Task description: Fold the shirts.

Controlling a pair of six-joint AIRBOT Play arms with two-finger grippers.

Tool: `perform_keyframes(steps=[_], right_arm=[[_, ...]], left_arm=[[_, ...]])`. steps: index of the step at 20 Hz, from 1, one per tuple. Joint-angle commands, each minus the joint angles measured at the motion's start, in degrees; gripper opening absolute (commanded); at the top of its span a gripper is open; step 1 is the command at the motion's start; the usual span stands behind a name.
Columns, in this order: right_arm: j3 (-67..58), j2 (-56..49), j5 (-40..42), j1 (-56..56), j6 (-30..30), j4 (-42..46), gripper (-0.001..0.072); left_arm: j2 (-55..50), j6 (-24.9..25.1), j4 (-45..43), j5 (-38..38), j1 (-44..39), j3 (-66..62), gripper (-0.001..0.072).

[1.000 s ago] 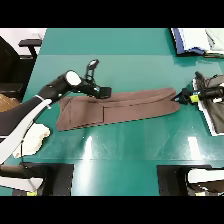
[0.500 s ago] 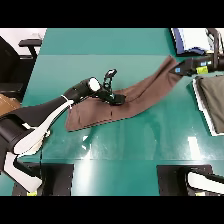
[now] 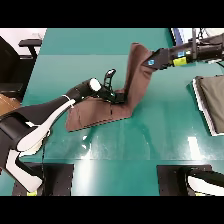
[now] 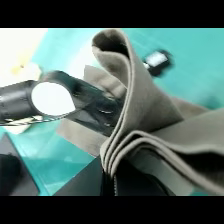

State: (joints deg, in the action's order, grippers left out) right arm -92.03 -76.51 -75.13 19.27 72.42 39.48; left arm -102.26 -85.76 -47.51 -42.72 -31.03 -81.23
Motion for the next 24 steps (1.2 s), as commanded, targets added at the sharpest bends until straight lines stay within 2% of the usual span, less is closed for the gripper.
perform_keyframes(steps=[1,4,7,9,10,11,12,13,14,15,17,18,21,24], right_arm=[[-0.4,-0.2,4.1,4.4,0.1,-2.4,0.0018],[-0.4,-2.0,8.2,10.9,-1.0,-2.5,0.0018],[-0.5,-6.5,17.2,21.7,-2.5,-2.8,0.0019],[-0.5,-11.2,23.9,28.8,-6.7,-7.0,0.002],[-0.8,-13.9,25.9,31.6,-9.3,-9.3,0.0043],[-1.9,-16.5,26.0,33.7,-10.5,-10.2,0.0205],[-4.1,-19.1,24.6,35.4,-10.6,-9.7,0.041],[-6.3,-21.3,22.1,36.2,-10.6,-9.3,0.0549],[-8.8,-23.4,18.1,36.3,-10.6,-9.3,0.0588],[-10.8,-24.9,14.1,35.6,-10.5,-8.9,0.0585],[-12.5,-26.1,7.7,32.9,-5.8,-3.2,0.0568],[-12.5,-26.1,5.4,31.1,-4.5,0.9,0.0519],[-12.2,-26.0,-2.1,24.4,-0.4,11.9,0.0519],[-4.9,-23.1,-3.6,15.8,1.1,13.1,0.0519]], left_arm=[[4.0,-0.9,-3.1,-4.2,4.7,-0.1,0.0031],[14.1,-0.9,-10.6,-6.7,12.8,-0.1,0.0032],[25.6,-0.9,-16.7,-8.2,22.1,-0.1,0.0033],[31.9,-0.8,-19.7,-8.4,27.3,-0.1,0.0032],[34.5,-0.8,-20.4,-8.4,29.6,-0.1,0.0032],[36.5,-0.8,-20.8,-8.5,31.6,-0.1,0.0032],[38.2,-0.8,-21.2,-8.8,33.4,-0.1,0.0033],[39.3,-0.8,-21.2,-9.3,34.8,-0.1,0.0033],[40.1,-0.8,-21.2,-10.1,35.8,-0.1,0.0033],[40.6,-0.8,-21.2,-11.2,36.5,-0.1,0.0033],[40.7,-0.8,-21.3,-13.3,36.5,-0.1,0.0033],[40.7,-0.8,-21.2,-14.3,36.5,-0.1,0.0033],[40.7,-0.3,-21.3,-16.1,36.5,-0.1,0.0033],[40.7,2.3,-21.2,-18.8,36.5,-0.1,0.0033]])
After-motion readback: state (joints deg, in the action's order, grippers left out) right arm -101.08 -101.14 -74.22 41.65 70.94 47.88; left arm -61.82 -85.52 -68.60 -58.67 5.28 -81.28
